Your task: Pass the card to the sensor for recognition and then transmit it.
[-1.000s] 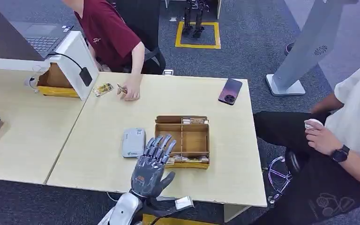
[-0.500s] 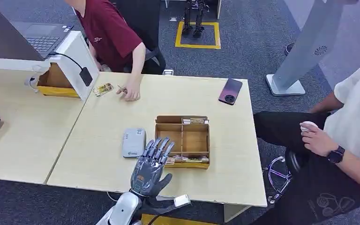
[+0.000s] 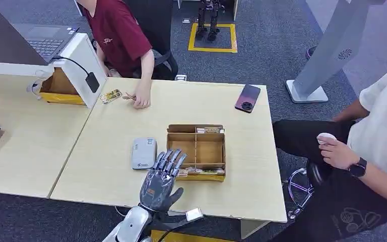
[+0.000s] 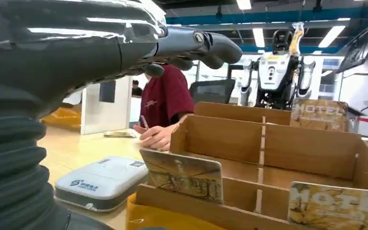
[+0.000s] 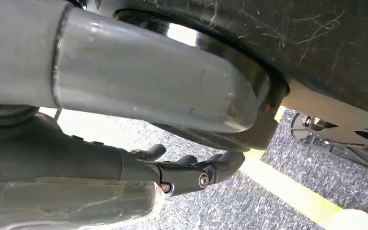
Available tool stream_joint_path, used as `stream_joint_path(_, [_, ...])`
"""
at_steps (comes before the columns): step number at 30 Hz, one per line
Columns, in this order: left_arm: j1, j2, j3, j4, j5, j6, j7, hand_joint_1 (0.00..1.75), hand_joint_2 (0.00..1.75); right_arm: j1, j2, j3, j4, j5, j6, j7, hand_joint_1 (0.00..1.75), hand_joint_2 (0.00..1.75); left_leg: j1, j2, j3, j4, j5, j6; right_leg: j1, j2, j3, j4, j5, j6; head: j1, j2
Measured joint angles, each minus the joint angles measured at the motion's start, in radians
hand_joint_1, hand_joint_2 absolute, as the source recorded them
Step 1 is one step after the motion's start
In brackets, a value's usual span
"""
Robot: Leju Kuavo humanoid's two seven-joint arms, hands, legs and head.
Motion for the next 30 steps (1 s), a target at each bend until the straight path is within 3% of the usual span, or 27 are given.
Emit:
stream_joint_path(11, [0.0,-0.021,0.083,0.0,-0.008,0.0,-0.006,0.0,1.75,-0.001,0.001,0.0,0.0,0.0,-0.002,0.001,0.0,0.0,0.0,0.0,0.0,0.0,0.0,0.0,0.0,0.0,0.0,0.0,0.0,0.0,0.0,0.0])
stream_joint_path(21, [0.001,-0.025,0.09,0.005,0.0,0.0,-0.007,0.0,1.75,-0.001,0.001,0.0,0.0,0.001,-0.002,0.0,0.0,0.0,0.0,0.0,0.0,0.0,0.0,0.0,0.0,0.0,0.0,0.0,0.0,0.0,0.0,0.0])
stream_joint_path(30, [0.01,-0.053,0.119,0.013,0.042,0.0,-0.128,0.0,1.75,0.0,0.001,0.0,0.0,0.002,-0.003,0.0,0.0,0.0,0.0,0.0,0.0,0.0,0.0,0.0,0.0,0.0,0.0,0.0,0.0,0.0,0.0,0.0])
